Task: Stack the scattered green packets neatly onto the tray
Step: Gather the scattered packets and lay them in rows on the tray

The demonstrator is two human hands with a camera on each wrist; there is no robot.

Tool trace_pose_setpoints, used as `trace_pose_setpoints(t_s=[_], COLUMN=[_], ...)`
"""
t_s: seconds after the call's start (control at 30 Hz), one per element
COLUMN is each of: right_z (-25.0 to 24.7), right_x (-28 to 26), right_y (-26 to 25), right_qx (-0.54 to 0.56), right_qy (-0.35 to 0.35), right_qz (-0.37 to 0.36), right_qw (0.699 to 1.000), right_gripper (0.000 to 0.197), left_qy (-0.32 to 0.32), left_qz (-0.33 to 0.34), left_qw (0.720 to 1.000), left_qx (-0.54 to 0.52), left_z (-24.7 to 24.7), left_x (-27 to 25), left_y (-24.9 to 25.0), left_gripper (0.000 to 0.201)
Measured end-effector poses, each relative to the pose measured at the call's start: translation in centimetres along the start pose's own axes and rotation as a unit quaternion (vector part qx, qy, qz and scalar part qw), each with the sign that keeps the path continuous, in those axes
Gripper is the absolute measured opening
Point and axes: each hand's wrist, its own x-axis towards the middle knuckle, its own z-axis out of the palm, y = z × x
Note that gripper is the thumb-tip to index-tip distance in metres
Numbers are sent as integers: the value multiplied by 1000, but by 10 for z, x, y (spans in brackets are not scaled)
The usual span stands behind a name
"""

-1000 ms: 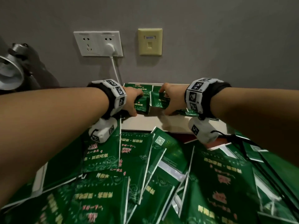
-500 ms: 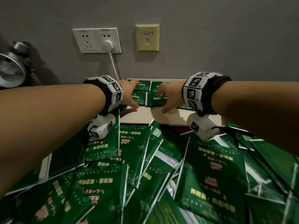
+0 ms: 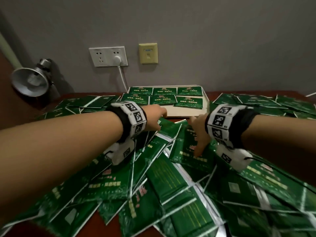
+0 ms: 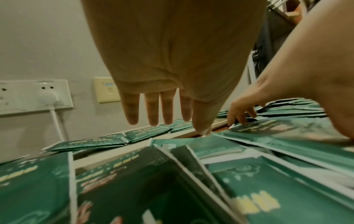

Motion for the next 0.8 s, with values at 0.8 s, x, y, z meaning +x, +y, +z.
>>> trace_pose_setpoints(t_s=[0.8], right_z=[-2], right_x=[-2], right_y=[-3], right_qx=[81], right_qy=[148], right_qz=[-41], right_qw=[985], right_gripper=[54], left_qy=[-47], left_qz=[0], left_qw=[994], left_qx=[103], left_z=[-5], left_x=[43], left_y=[3], left_gripper=[67])
